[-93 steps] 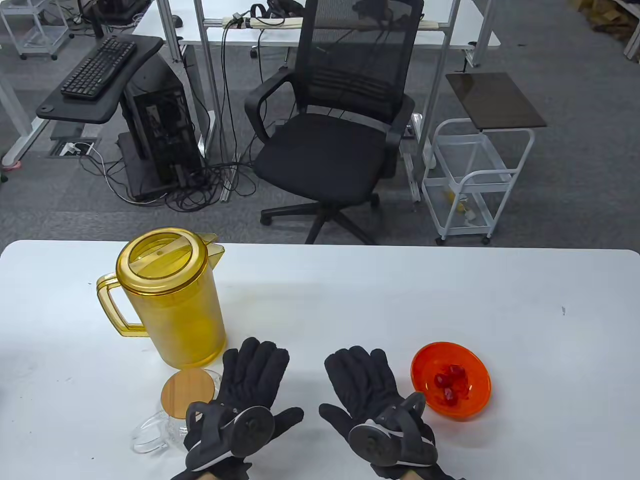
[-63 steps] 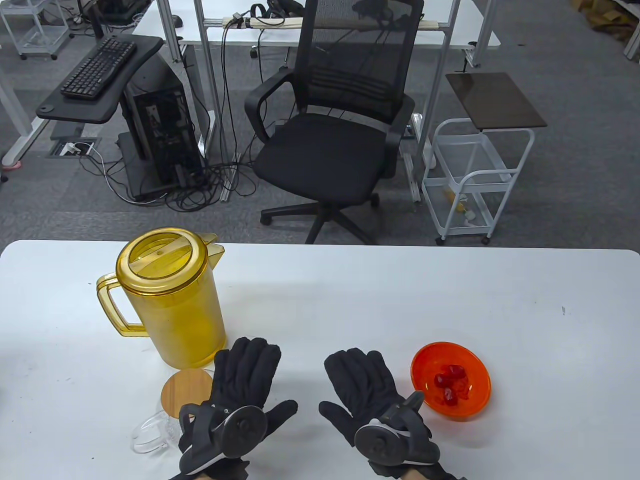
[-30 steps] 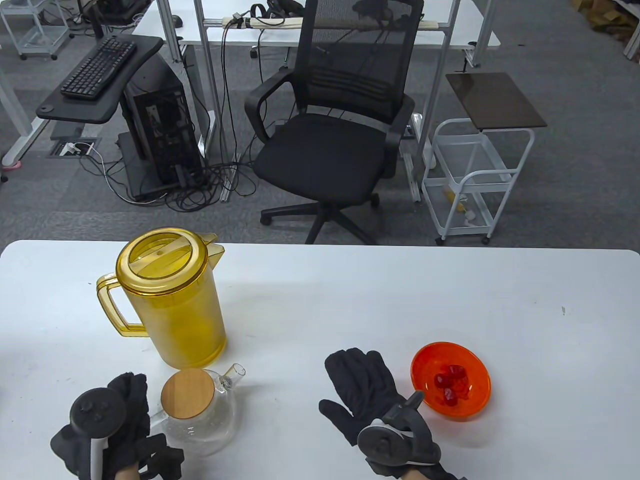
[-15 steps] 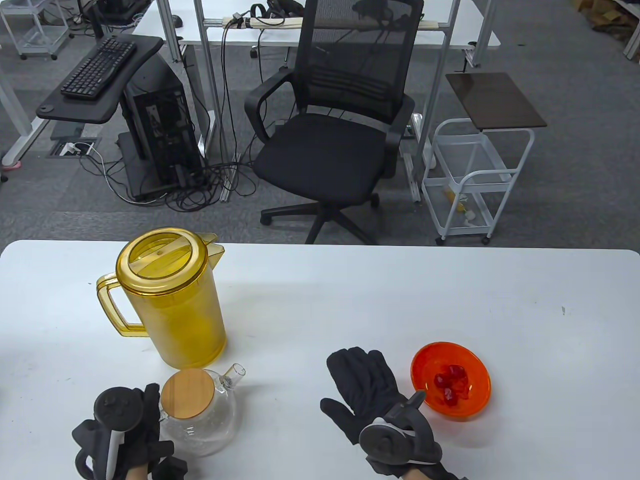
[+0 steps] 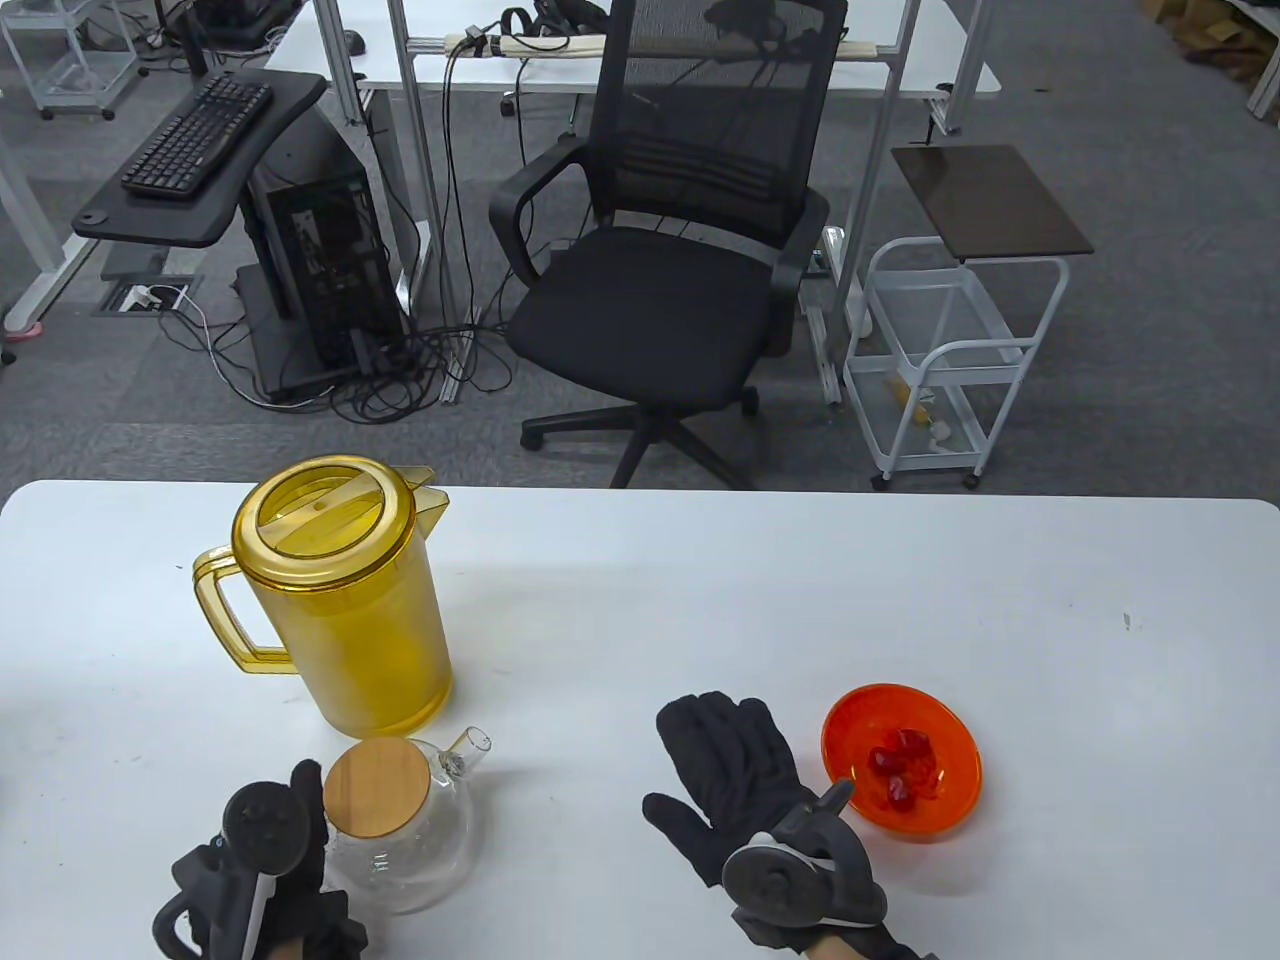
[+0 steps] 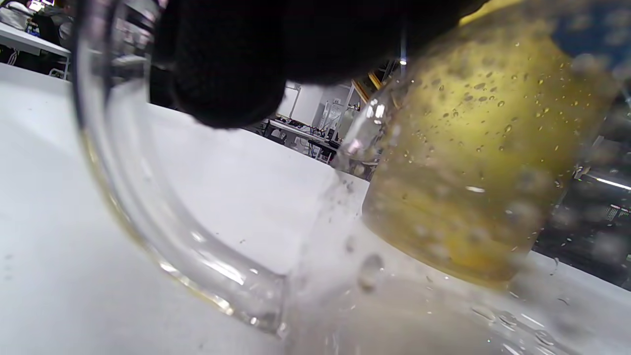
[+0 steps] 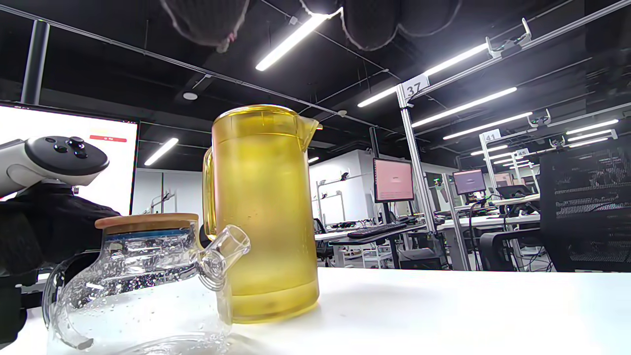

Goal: Make wolfberry and red date tea

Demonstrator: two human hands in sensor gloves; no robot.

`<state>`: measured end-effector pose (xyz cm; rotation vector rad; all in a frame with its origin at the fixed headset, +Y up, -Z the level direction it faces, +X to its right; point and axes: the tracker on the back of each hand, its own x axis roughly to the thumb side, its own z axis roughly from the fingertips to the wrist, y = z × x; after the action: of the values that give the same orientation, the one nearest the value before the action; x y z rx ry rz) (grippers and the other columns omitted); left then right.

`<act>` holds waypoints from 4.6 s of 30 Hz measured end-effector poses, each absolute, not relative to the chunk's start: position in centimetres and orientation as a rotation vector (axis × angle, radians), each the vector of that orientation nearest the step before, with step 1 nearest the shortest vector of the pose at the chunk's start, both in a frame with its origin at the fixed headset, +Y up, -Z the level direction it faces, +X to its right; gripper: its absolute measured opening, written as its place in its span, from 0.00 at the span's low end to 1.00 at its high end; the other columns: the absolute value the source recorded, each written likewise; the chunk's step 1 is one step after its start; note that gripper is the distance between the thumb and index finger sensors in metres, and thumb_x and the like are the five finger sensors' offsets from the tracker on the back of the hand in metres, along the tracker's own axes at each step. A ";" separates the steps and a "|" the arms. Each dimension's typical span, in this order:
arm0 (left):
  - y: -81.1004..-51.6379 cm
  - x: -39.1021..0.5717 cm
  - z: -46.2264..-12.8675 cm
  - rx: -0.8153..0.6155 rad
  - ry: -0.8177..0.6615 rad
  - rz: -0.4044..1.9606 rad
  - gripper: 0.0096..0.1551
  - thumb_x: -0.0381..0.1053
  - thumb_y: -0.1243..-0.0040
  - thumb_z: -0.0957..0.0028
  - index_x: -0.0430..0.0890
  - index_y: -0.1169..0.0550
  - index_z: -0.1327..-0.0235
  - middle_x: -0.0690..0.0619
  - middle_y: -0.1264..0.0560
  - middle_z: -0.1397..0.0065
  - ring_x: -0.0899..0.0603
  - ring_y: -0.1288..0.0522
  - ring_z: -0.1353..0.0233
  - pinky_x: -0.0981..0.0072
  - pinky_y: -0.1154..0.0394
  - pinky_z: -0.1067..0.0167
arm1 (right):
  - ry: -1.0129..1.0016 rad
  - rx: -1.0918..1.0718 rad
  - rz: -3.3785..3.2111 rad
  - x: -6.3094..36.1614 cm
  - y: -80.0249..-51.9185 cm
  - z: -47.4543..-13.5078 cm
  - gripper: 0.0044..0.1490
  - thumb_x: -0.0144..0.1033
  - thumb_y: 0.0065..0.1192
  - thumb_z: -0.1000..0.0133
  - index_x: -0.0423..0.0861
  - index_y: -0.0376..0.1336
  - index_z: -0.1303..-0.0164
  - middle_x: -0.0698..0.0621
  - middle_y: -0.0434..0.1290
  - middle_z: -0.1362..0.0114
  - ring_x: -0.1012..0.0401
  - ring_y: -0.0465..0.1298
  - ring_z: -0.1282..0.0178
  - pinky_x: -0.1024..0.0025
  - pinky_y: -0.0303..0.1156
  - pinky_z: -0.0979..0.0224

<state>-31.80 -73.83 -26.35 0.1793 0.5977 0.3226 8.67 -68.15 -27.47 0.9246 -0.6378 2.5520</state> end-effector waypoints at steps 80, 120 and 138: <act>-75.4 -18.0 -29.4 -0.090 0.010 0.947 0.26 0.64 0.49 0.39 0.48 0.16 0.89 0.56 0.21 0.87 0.54 0.18 0.74 0.60 0.19 0.57 | -0.656 0.862 2.466 9.8 -67.6 -28.1 0.47 0.50 0.55 0.39 0.35 0.48 0.18 0.33 0.59 0.21 0.35 0.60 0.23 0.34 0.50 0.22; -75.2 -17.8 -29.3 -0.071 0.027 0.756 0.25 0.64 0.50 0.39 0.50 0.16 0.90 0.60 0.20 0.87 0.54 0.17 0.74 0.59 0.19 0.58 | 0.271 1.052 2.694 1.4 -69.0 -27.3 0.62 0.65 0.53 0.42 0.38 0.38 0.11 0.23 0.41 0.15 0.25 0.47 0.20 0.23 0.49 0.26; -75.3 -17.7 -29.3 -0.067 0.025 0.744 0.24 0.64 0.49 0.39 0.50 0.16 0.90 0.60 0.20 0.87 0.54 0.17 0.74 0.59 0.19 0.58 | 0.172 1.058 2.671 1.1 -70.0 -27.3 0.59 0.58 0.60 0.42 0.34 0.44 0.14 0.24 0.50 0.18 0.26 0.57 0.25 0.28 0.56 0.29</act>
<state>-17.75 -75.26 -29.34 -0.0671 0.0252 0.7442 1.05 -69.98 -27.27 1.0582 0.1719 2.6709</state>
